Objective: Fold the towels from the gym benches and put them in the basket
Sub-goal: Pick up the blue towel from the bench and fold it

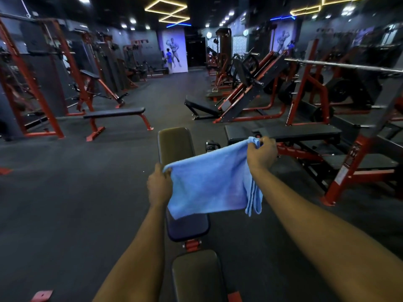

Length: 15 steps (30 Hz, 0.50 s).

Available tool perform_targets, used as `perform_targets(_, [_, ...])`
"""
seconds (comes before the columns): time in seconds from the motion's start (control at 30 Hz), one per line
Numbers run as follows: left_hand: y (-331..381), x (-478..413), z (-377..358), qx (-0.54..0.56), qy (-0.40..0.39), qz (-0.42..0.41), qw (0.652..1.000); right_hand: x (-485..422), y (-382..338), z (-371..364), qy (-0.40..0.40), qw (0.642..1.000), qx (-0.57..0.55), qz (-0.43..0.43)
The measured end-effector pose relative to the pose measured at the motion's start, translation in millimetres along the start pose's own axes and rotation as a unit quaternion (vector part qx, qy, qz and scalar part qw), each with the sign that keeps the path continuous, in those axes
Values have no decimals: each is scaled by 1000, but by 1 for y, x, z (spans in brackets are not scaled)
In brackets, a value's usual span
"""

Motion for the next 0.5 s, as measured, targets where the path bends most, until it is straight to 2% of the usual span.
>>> perform_targets(0.1, [2, -11, 28, -11, 76, 53, 996, -2, 26, 2, -24, 988, 122, -87])
perform_targets(0.17, [-6, -21, 32, -40, 57, 122, 990, 0, 45, -8, -87, 975, 142, -146])
perform_targets(0.23, [-5, -28, 27, -57, 16, 149, 987, 13, 53, -17, -140, 966, 133, -172])
perform_targets(0.37, [39, -34, 1, -40, -96, 35, 994, 43, 34, -44, -217, 968, 80, -100])
perform_targets(0.5, [84, -18, -26, -35, -180, -74, 980, 73, -2, -76, -341, 940, 13, 4])
Point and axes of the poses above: each hand's wrist, its own x-axis away from the middle knuckle, its own z-axis out of the back of the hand, y = z × x, the point moved 9 cm from there along -x, towards the middle knuckle, and after that the axes turned 3 degrees about y, right-handed, at the moved point
